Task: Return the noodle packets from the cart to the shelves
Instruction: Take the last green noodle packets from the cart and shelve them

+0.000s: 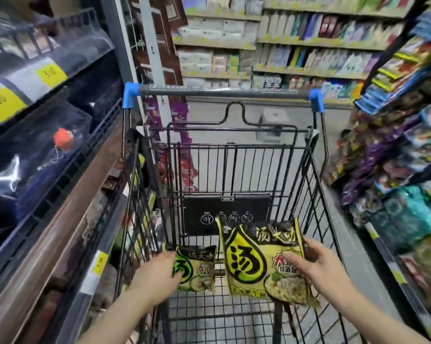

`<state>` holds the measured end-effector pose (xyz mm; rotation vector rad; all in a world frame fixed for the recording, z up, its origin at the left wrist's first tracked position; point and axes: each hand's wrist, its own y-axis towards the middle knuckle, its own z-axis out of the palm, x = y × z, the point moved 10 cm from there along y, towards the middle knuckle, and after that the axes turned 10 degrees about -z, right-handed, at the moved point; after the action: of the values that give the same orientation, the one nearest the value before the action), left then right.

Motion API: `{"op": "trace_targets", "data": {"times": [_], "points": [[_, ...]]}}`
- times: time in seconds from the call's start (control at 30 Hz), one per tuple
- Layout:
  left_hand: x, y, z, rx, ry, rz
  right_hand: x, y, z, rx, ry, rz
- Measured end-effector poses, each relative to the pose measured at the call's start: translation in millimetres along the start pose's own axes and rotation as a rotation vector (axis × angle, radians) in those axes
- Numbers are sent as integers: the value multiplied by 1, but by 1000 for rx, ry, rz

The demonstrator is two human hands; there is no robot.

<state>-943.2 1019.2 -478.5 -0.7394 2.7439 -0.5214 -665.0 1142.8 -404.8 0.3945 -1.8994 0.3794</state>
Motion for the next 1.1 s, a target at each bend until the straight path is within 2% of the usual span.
{"op": "trace_targets", "data": {"times": [0.13, 0.23, 0.33, 0.43, 0.57, 0.67, 0.77, 1.1], "points": [[7, 38, 53, 191, -347, -195, -7, -7, -30, -142, 124, 5], [12, 59, 76, 162, -584, -248, -21, -4, -39, -217, 228, 35], [33, 78, 123, 199, -840, -384, -32, 5, -43, -242, 299, 43], [53, 105, 176, 196, -977, -454, -38, 10, -39, -246, 328, 50], [55, 102, 187, 169, -1029, -590, -37, 10, -29, -191, 312, 28], [70, 121, 209, 110, -1057, -613, -38, 7, -20, -143, 272, 11], [78, 120, 215, 49, -972, -697, -42, 5, -20, -153, 275, 10], [77, 120, 203, -77, -919, -627, -45, -6, -13, -120, 272, 35]]}}
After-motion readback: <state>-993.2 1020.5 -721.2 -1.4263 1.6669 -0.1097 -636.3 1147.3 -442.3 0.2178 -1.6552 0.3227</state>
